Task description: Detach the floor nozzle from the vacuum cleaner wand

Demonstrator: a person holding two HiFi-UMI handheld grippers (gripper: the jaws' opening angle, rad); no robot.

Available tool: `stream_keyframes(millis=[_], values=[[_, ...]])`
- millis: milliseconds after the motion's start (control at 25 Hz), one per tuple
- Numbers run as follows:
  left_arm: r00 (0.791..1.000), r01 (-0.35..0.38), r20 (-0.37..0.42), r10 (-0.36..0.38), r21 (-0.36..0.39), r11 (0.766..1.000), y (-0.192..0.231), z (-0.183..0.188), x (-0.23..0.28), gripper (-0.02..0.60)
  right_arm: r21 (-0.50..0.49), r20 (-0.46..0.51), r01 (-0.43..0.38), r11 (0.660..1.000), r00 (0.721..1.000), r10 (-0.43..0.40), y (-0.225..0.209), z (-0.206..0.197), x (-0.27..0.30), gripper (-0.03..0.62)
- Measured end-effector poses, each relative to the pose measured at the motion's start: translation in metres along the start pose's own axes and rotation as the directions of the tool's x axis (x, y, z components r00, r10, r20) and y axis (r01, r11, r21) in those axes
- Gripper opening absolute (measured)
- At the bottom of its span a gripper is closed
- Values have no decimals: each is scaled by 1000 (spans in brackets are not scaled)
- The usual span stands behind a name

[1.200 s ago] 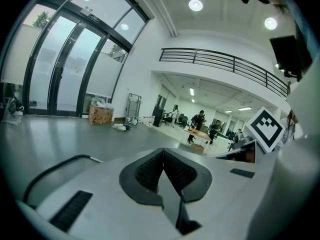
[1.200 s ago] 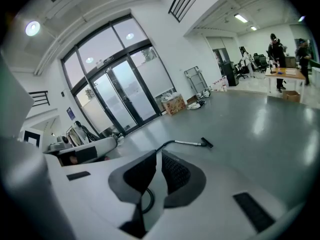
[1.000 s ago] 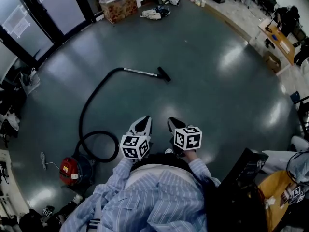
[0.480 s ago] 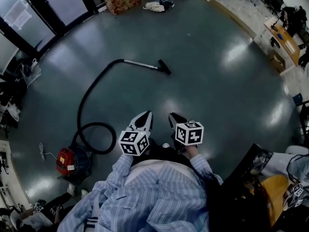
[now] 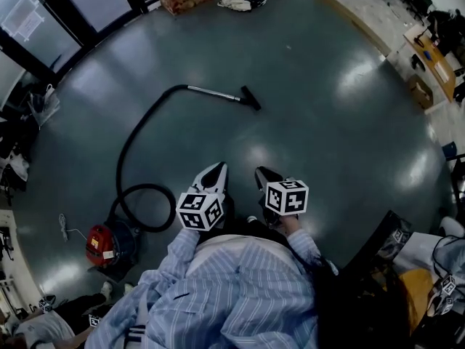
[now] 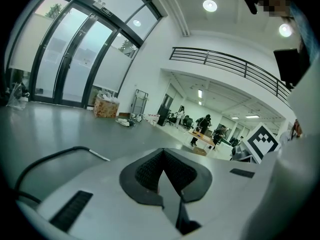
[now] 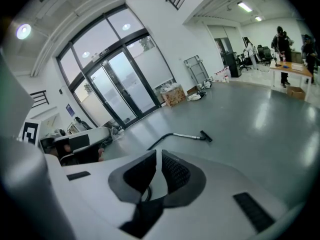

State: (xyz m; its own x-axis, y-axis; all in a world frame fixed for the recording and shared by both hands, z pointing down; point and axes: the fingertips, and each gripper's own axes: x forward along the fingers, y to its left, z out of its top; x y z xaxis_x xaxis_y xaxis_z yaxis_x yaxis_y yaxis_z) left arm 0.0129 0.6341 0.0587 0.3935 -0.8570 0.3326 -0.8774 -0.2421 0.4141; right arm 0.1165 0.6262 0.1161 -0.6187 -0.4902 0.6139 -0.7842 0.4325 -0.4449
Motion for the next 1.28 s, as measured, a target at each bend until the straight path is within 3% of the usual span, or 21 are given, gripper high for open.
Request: stream_keyframes(millis=[600,880,1280], values=[[989,140,-58,-134,103,985,155,124,103,5,65,42,98,993,994,-101,27,138,159,39],[984,154,-107,-144,86,984,210,133,130,5,100,25,141,985,989,-144,33,158,199,38],[976,148,-167,-142,27,989,227,133,164,5,132,-38,161,978,987,-157,13,177,223,38]])
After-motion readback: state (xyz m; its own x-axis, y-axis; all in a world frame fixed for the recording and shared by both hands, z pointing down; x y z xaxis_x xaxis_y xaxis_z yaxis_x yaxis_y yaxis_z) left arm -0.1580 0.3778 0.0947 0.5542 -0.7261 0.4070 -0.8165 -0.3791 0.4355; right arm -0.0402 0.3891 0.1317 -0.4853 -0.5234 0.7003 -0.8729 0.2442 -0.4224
